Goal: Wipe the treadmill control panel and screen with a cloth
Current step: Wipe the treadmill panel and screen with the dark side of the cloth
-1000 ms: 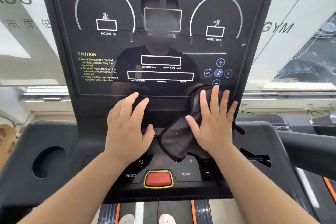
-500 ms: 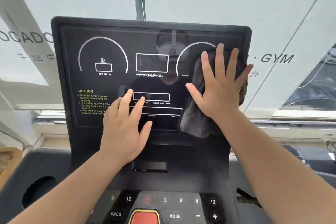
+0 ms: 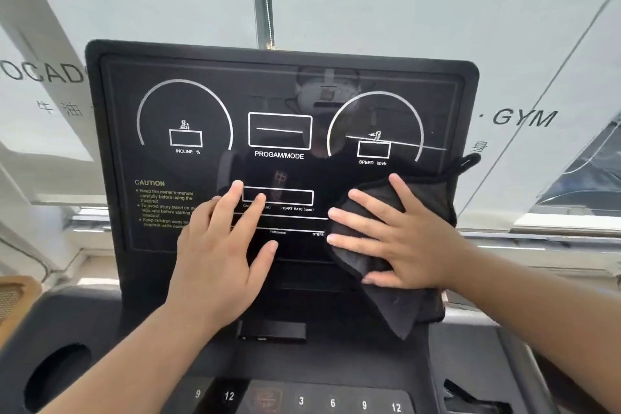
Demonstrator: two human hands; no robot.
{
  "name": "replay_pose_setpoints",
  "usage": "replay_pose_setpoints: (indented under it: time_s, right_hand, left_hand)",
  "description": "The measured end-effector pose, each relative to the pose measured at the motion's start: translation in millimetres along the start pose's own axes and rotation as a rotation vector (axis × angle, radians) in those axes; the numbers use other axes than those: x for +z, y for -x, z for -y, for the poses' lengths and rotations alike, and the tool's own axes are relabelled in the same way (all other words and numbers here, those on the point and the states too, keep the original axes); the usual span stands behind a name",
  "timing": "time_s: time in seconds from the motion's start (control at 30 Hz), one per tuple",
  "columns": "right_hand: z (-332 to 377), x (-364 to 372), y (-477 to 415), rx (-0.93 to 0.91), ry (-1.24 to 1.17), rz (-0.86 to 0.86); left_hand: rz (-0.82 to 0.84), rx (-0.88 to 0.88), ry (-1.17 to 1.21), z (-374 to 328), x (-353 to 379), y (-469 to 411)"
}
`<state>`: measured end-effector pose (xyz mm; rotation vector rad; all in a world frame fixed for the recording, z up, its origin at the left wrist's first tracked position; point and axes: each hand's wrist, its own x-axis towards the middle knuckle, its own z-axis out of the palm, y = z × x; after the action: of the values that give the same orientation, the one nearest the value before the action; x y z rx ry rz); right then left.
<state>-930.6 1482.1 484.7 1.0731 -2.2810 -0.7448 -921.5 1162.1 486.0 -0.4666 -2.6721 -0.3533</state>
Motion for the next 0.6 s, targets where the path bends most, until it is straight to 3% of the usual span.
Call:
replay_pose_setpoints:
  time_s: [0.07,0.2,0.37,0.47,0.6]
  right_hand:
    - [-28.3,-9.4,-2.2,0.088,0.017,-0.035]
    - [-75.3,-39.1,-36.9,0.486,0.015,-0.034]
    - [-77.2,-56.6,-95.7,0.799,-0.063,-0.038]
    - [-53.8,-55.8,-111.1,0.768,-0.081,-0.004]
    - [-6.5,-37.7,-92.2,0.495,-0.079,-0.010]
  left_hand:
    - [0.026,0.010,-0.010,2.9,-1.4,0.3]
    - [0.061,0.008,-0.026,2.2,-1.9,1.6]
    - [0.057,-0.027,0.022,-0.8,-3.3,2.6]
    - [0.064,-0.024,0.030,-1.1,-3.2,3.5]
    - [0.067,-0.032,0.039,-3.5,-3.7,4.0]
